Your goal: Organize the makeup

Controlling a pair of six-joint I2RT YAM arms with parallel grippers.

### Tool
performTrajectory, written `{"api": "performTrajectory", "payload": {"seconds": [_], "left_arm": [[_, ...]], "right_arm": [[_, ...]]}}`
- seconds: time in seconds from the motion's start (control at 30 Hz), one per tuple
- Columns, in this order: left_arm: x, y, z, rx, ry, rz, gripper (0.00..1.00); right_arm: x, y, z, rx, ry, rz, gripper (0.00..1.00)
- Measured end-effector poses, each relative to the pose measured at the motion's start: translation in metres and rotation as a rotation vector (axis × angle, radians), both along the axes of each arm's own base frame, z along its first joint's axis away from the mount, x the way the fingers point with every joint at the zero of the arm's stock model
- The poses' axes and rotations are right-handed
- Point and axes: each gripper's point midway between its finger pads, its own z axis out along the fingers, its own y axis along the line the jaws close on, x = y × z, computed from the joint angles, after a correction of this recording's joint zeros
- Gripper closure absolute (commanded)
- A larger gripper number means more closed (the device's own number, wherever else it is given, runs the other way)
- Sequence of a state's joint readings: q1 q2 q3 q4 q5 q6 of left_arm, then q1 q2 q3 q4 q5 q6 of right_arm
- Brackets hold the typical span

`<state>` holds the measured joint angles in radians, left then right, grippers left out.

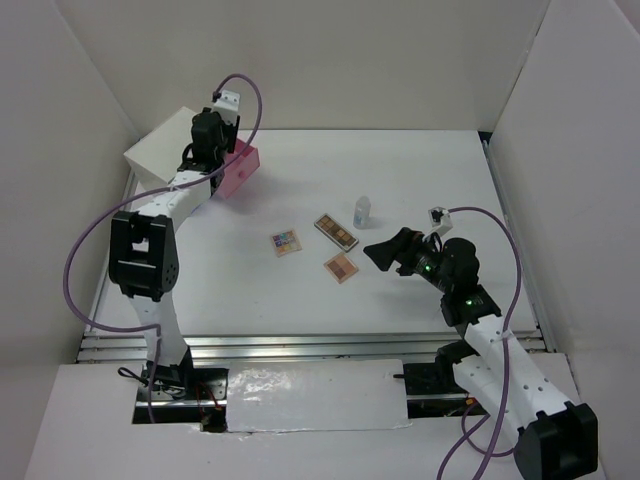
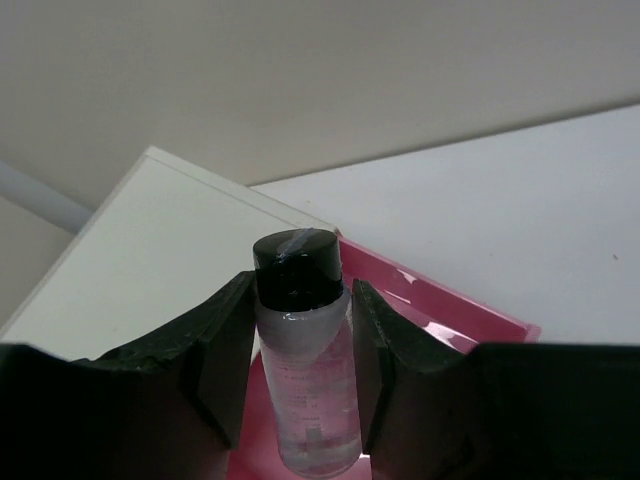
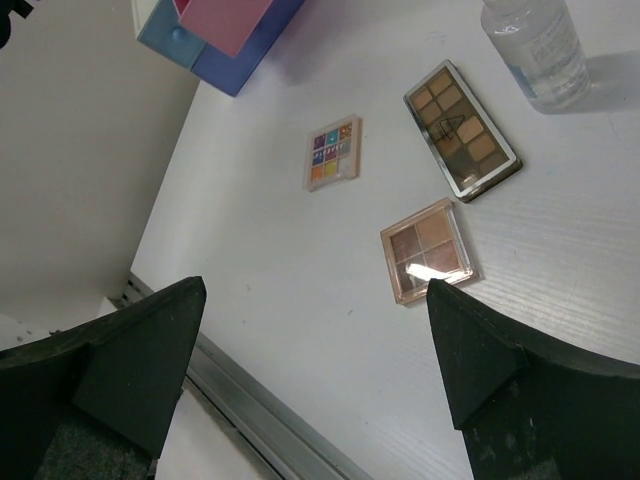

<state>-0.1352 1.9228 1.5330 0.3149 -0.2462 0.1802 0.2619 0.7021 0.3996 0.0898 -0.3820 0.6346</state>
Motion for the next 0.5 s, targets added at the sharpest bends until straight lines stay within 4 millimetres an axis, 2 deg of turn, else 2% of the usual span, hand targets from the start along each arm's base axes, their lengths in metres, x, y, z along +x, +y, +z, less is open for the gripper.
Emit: {"api": "performTrajectory", "payload": {"seconds": [0.03, 0.07, 0.13, 0.17, 0.23, 0.27, 0.37, 0.5], "left_arm": [[0.000, -0.002, -0.008, 0.001, 0.017, -0.010, 0.62], [0.000, -0.003, -0.014, 0.001, 0.029, -0.017, 0.47], [0.000, -0.005, -0.019, 0.000, 0.040, -0.029, 0.32], [0.000, -0.006, -0.019, -0.001, 0.037, -0.030, 0.18], [0.000, -0.005, -0.013, -0.012, 0.008, -0.023, 0.11], [-0.002, -0.004, -0.010, -0.020, -0.005, -0.016, 0.01], [-0.005, -0.003, 0.001, -0.032, -0.029, -0.006, 0.01], [-0.014, 0.003, 0.030, -0.045, -0.079, 0.020, 0.01]], "right_arm": [[0.000, 0.000, -0.001, -0.001, 0.002, 0.000, 0.00], [0.000, 0.000, -0.001, -0.001, 0.004, 0.000, 0.00], [0.000, 0.000, -0.002, -0.002, 0.007, 0.000, 0.00], [0.001, 0.000, -0.002, -0.002, 0.007, 0.000, 0.00], [0.001, 0.000, -0.002, -0.002, 0.008, 0.000, 0.00], [0.001, 0.000, -0.002, -0.003, 0.009, 0.000, 0.00], [0.001, 0.000, -0.004, -0.004, 0.012, 0.000, 0.00], [0.001, 0.000, -0.004, -0.004, 0.013, 0.000, 0.00]]}}
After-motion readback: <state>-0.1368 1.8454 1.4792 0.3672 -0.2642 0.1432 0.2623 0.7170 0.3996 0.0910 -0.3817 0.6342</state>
